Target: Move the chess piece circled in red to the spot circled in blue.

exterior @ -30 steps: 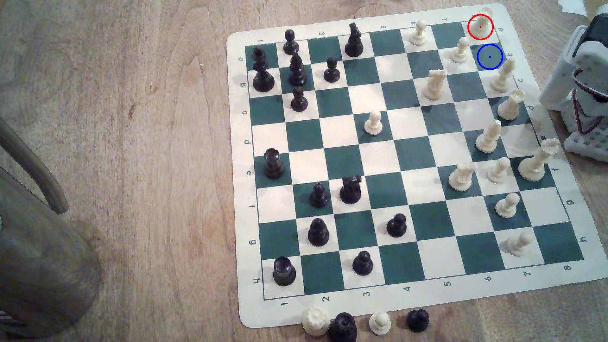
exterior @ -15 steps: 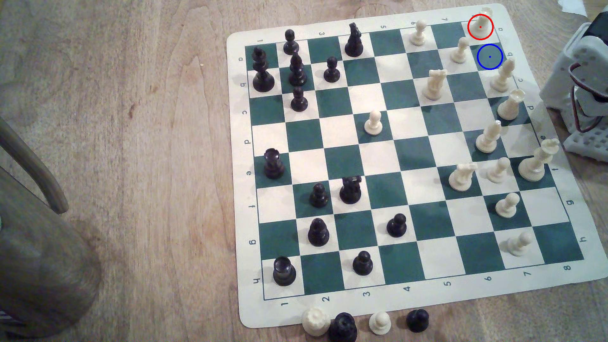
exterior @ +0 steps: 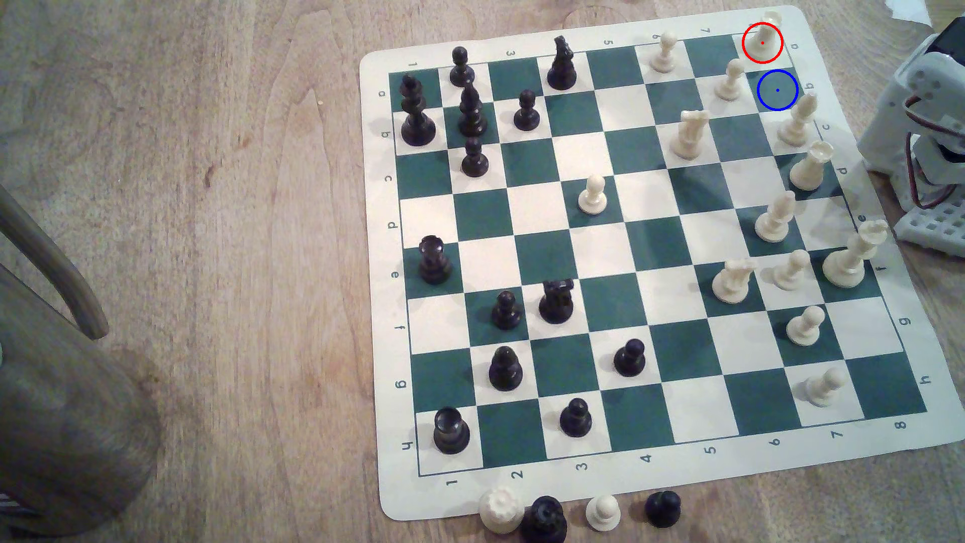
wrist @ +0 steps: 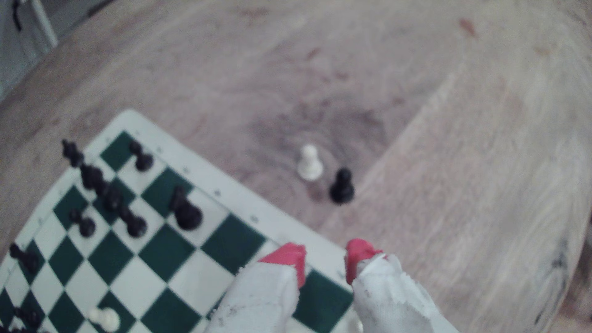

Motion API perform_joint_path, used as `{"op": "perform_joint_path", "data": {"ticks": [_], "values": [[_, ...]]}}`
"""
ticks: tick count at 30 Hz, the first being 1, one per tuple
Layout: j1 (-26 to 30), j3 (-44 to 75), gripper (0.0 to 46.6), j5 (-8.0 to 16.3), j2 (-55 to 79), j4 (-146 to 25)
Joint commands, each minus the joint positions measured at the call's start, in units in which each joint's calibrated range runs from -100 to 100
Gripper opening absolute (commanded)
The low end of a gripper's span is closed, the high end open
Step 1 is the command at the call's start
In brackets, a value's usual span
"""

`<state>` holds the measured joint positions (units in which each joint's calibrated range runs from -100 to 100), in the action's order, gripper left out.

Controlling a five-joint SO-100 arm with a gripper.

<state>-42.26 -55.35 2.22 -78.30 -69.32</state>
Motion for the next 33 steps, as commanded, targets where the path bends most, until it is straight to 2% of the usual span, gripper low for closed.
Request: {"op": "perform_joint_path", "data": {"ticks": [1, 8, 11, 14, 19, 22, 25, 33], "values": [[-1.58, 10.39, 12.7, 1.12, 16.41, -2.01], [-5.42, 18.36, 15.4, 1.42, 32.80, -4.96], [-6.98, 19.45, 13.5, 0.78, 38.83, -4.96], [-7.06, 18.46, 12.0, 0.29, 41.29, -5.45], [-7.61, 17.73, 14.8, 0.05, 44.26, -4.96], [-8.62, 17.10, 16.8, -2.34, 45.28, -5.78], [-10.19, 16.28, 17.8, -3.32, 46.81, -3.81], [-10.58, 10.84, 18.2, -3.03, 50.03, 2.98]]}}
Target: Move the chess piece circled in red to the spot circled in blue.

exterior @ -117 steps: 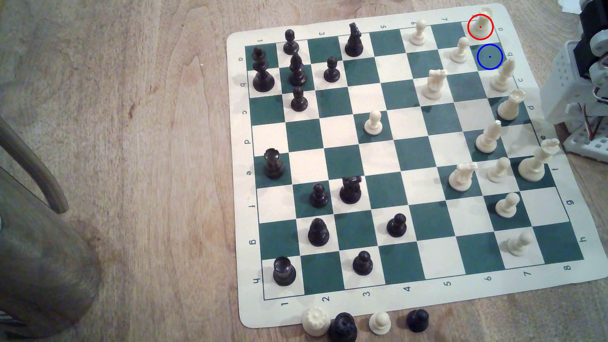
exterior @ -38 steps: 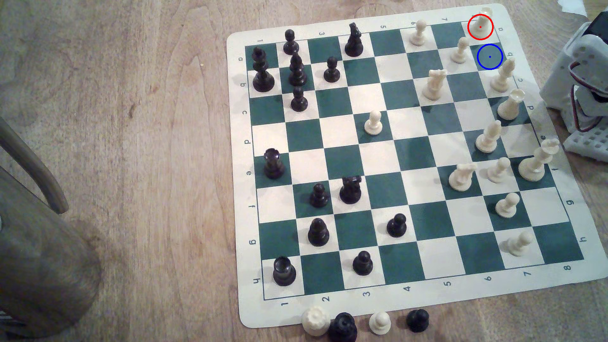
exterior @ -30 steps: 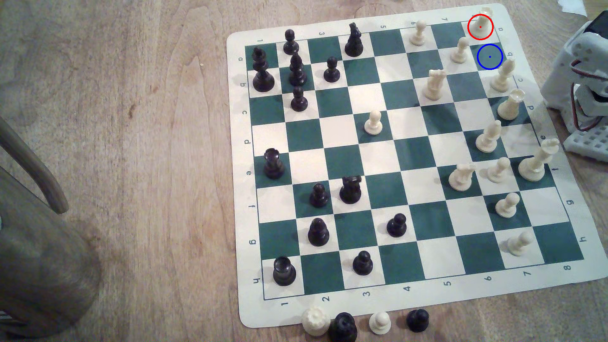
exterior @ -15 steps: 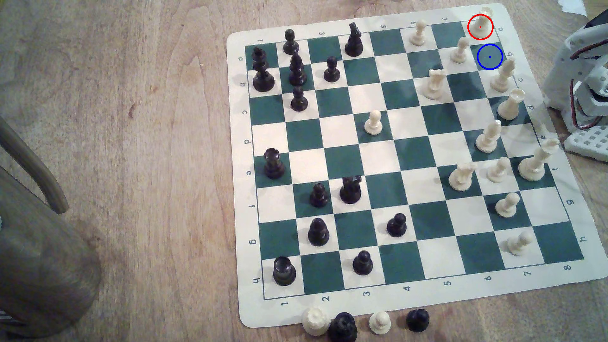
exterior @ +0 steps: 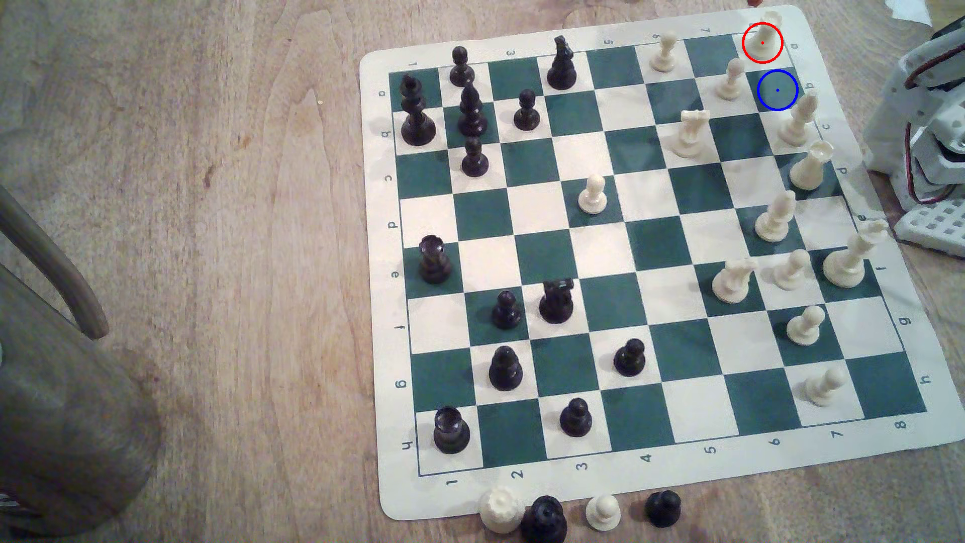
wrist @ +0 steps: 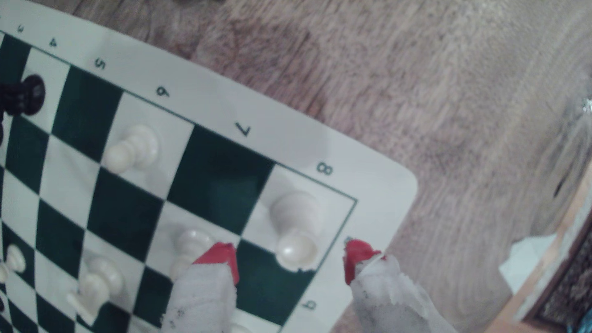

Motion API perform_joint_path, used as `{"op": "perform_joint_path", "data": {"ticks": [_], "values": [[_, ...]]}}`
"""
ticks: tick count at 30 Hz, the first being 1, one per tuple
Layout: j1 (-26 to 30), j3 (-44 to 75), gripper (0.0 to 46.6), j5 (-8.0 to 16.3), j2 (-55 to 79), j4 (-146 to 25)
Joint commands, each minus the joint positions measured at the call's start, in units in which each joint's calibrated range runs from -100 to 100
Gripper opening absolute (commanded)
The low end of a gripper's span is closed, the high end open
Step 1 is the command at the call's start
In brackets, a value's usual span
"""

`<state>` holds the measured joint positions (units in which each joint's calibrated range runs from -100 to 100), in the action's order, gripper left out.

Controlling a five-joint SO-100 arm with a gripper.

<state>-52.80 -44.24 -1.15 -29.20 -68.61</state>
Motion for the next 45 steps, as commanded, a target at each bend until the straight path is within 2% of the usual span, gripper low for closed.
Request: {"op": "perform_joint_path", "data": {"ticks": [1, 14, 28, 45], "values": [[0.12, -0.46, 18.1, 0.49, 1.27, 2.43], [0.59, -1.55, 17.6, 0.05, 2.80, -2.07], [0.51, -3.81, 17.3, -0.05, 7.81, 3.99], [1.14, -6.08, 15.5, 1.07, 5.86, 8.33]]}}
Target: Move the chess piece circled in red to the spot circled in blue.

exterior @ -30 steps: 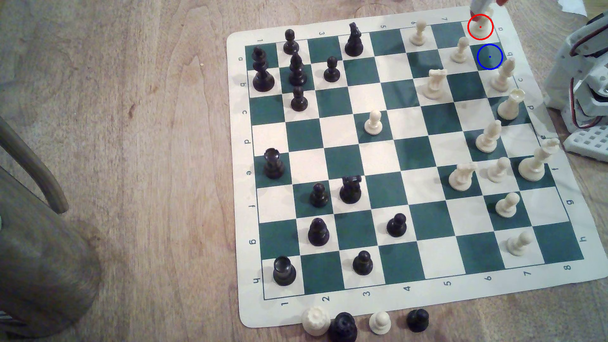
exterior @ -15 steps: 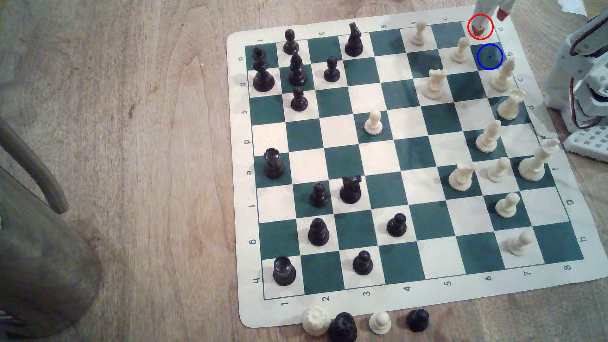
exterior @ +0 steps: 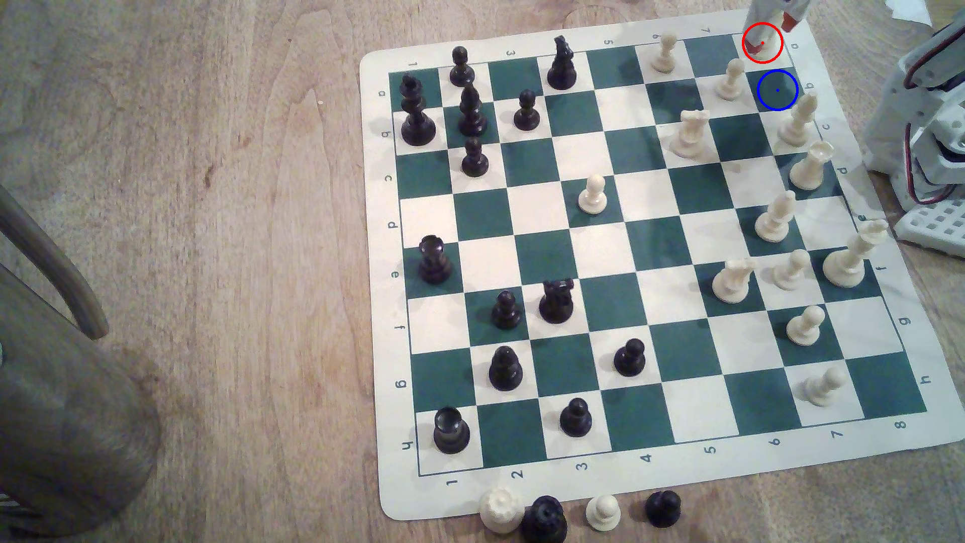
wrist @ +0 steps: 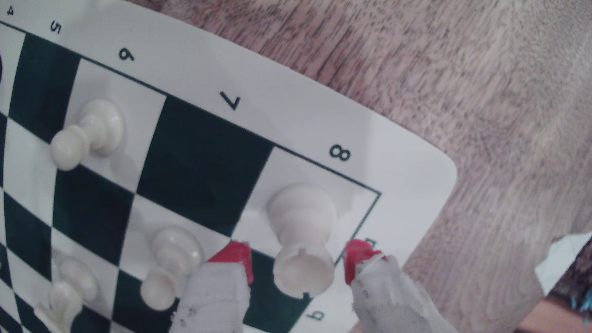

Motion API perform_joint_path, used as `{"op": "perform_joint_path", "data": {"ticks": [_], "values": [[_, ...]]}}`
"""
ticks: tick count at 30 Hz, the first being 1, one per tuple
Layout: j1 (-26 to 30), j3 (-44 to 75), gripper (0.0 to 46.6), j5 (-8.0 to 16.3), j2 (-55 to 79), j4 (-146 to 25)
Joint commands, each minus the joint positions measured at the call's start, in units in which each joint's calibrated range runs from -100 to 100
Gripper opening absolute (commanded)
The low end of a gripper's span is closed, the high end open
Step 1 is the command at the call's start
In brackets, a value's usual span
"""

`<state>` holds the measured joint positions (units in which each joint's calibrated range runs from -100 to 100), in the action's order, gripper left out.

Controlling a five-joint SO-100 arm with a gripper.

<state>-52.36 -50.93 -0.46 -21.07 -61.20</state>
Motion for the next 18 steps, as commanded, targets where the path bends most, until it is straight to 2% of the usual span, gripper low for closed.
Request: {"op": "perform_joint_path", "data": {"ticks": [1, 8, 18], "values": [[0.85, 0.70, 15.2, 0.59, -2.53, 0.92], [2.65, 1.24, 13.4, 1.86, -5.16, -0.89], [2.81, 1.52, 12.8, 1.95, -4.82, -0.64]]}}
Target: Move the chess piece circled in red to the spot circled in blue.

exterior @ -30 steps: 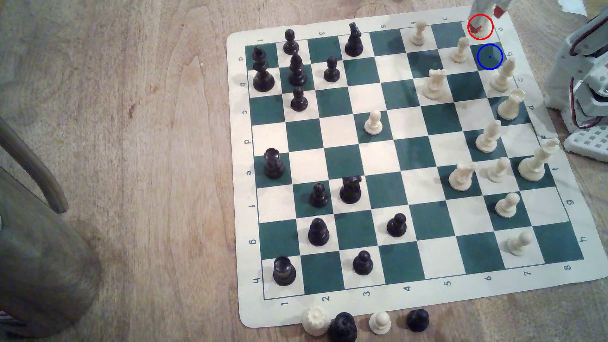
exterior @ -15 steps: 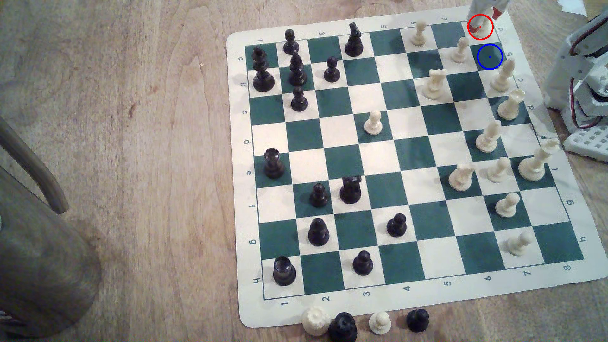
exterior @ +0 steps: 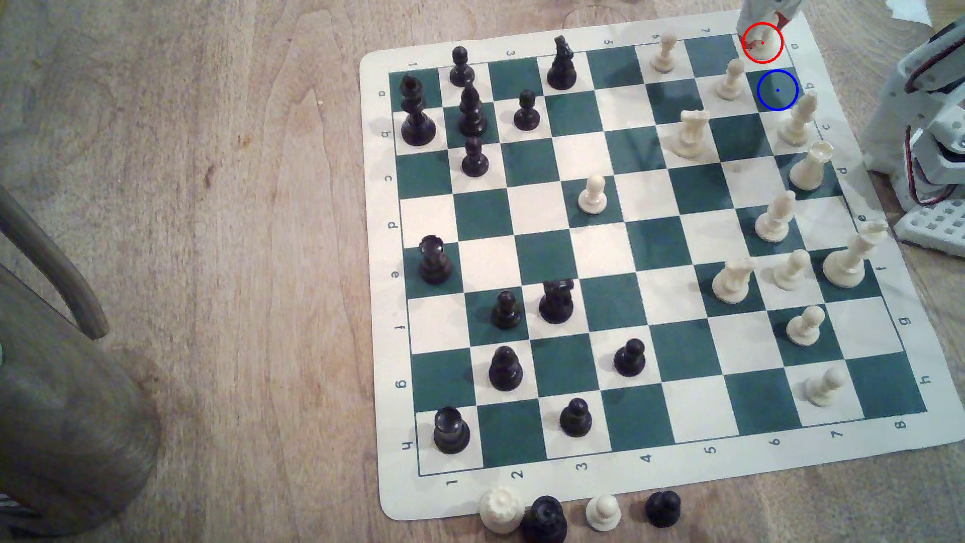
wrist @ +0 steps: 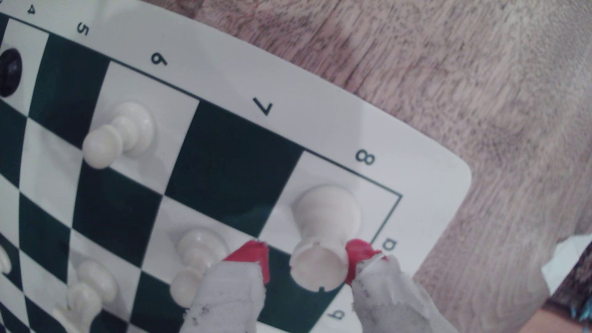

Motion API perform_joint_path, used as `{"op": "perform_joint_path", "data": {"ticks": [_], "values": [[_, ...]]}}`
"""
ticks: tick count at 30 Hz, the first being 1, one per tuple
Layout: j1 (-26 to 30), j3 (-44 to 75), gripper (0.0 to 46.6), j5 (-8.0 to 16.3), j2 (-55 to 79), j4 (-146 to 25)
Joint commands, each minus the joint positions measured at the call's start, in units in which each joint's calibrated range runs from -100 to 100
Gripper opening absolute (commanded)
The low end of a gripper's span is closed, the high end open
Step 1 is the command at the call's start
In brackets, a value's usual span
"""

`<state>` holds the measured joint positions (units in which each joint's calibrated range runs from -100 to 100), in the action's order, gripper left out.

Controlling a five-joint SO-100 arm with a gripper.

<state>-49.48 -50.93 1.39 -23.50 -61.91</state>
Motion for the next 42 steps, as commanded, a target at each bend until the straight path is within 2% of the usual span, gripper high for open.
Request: {"op": "perform_joint_path", "data": {"ticks": [1, 9, 11, 15, 17, 25, 29, 33, 35, 39, 42], "values": [[-0.14, 1.52, 12.9, 0.10, -2.39, 0.24], [-0.69, 1.52, 14.0, -0.05, -1.96, 2.21], [-0.69, 1.42, 13.0, -0.20, -1.96, 2.21], [-0.69, 0.79, 5.0, -1.07, -1.88, 1.96], [-0.69, 0.70, 3.1, -1.37, -1.88, 1.47], [-0.69, 0.88, 2.2, -1.27, -2.64, 1.22], [-0.46, 1.61, 2.2, -1.07, -7.23, -1.23], [1.97, 3.15, 2.1, -0.49, -15.72, -7.21], [5.02, 3.78, 2.0, 0.20, -20.73, -12.29], [10.18, 3.51, 1.9, 1.27, -26.58, -19.58], [11.74, 1.97, 1.9, 1.27, -28.87, -22.04]]}}
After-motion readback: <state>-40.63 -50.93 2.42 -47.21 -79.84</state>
